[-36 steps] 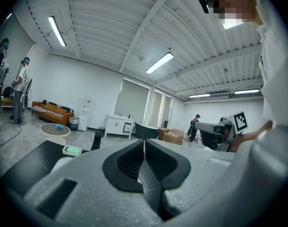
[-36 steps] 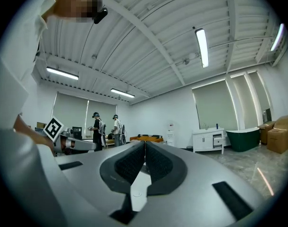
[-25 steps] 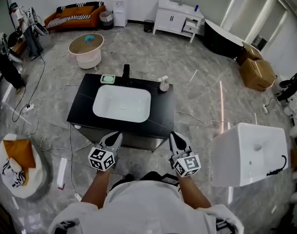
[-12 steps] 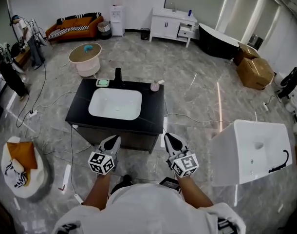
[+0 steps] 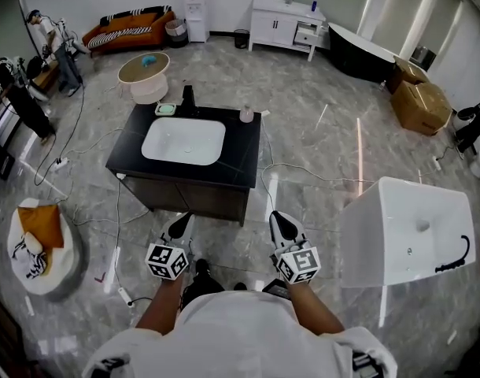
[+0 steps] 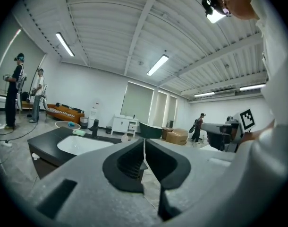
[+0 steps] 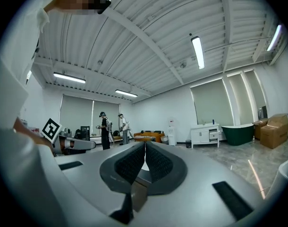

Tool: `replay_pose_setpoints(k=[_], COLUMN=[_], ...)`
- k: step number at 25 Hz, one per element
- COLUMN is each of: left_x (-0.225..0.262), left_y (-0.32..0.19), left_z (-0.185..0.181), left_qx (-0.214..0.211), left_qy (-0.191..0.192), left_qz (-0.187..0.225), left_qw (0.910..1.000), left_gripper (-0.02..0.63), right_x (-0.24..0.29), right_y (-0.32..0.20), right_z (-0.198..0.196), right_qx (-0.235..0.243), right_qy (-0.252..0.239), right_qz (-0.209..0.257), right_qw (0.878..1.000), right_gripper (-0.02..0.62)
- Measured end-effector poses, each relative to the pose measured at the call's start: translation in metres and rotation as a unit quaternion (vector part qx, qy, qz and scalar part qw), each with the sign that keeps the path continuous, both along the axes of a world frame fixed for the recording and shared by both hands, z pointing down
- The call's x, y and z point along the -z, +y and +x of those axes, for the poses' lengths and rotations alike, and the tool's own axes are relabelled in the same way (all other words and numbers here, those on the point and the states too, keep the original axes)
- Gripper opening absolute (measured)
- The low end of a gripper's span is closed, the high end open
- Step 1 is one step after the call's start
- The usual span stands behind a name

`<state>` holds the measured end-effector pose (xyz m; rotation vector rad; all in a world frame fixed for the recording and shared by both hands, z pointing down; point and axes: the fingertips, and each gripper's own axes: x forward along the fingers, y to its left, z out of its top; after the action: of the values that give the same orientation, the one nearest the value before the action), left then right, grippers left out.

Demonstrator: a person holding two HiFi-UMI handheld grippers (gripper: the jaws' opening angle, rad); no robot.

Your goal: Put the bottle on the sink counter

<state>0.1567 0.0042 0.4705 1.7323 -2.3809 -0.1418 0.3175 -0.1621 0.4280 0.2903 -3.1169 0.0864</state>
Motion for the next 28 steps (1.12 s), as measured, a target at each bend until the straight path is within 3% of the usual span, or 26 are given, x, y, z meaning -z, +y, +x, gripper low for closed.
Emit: replay_pose_setpoints(k=[11, 28], left_x=[-0.020, -0.022], left_y=[-0.001, 0.003], left_z=[0.056, 0.069], left_qx=[-0.023, -0.032], left_qy=[0.007, 0.027], left_qz=[-0.027, -0.015], left_qw=[0.9993, 0.9990], left_gripper=[0.025, 0.024], right_x=[-0.024, -0.037], right_y=[0.018, 0.021], right_z=[0.026, 0.013], right_qx=[0.030, 0.095], right_qy=[0.018, 0.045], right_qz=[-0.026, -0.037], right_qw=[0.999, 0.994], right_gripper=[0.017, 0.017])
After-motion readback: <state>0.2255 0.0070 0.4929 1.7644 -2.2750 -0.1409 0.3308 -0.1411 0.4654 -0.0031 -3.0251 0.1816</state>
